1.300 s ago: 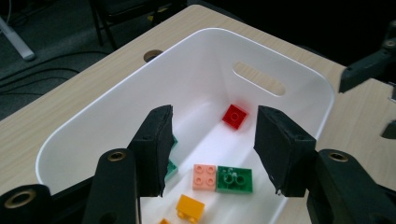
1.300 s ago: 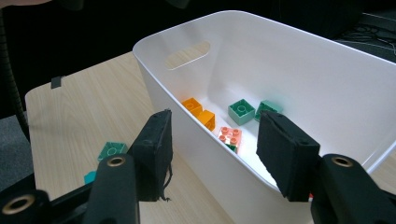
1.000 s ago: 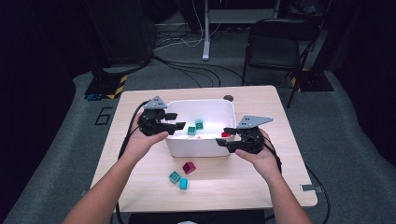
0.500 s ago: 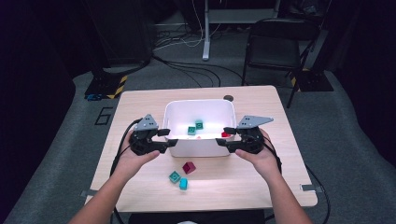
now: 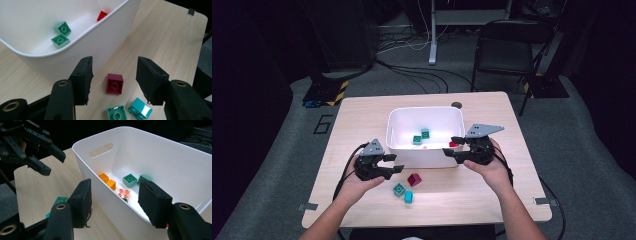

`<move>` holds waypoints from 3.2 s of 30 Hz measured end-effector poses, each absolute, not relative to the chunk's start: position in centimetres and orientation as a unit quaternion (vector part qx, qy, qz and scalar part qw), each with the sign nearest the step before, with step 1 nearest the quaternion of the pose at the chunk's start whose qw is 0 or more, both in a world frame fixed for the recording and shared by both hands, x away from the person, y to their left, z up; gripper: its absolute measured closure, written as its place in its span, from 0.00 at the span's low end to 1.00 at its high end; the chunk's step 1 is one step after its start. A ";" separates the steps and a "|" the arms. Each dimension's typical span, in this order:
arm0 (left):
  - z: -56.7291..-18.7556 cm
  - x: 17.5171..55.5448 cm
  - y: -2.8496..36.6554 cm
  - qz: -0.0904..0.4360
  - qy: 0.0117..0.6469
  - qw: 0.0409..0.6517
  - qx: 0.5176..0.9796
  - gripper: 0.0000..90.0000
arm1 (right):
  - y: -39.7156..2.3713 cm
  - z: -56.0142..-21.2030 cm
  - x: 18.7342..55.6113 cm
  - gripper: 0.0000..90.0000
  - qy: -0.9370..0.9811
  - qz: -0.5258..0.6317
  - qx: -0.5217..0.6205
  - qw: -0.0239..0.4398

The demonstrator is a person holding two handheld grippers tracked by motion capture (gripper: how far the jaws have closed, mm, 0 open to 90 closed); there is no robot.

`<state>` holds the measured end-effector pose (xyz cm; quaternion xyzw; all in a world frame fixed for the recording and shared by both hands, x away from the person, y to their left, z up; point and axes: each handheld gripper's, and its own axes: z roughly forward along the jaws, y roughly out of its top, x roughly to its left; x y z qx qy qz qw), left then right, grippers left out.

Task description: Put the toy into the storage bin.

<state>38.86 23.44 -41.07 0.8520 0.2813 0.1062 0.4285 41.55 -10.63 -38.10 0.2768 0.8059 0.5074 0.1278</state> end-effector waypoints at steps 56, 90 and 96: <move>-50.2 41.1 18.6 0.071 0.260 0.367 0.890 0.65 | -10.9 -38.2 41.6 0.48 0.801 0.512 0.282 0.128; -43.9 40.0 19.9 0.057 0.265 0.402 0.875 0.65 | -10.9 -38.1 41.6 0.48 0.801 0.513 0.283 0.126; -42.5 39.7 19.9 0.057 0.257 0.405 0.876 0.65 | -11.0 -38.1 41.7 0.48 0.800 0.513 0.282 0.129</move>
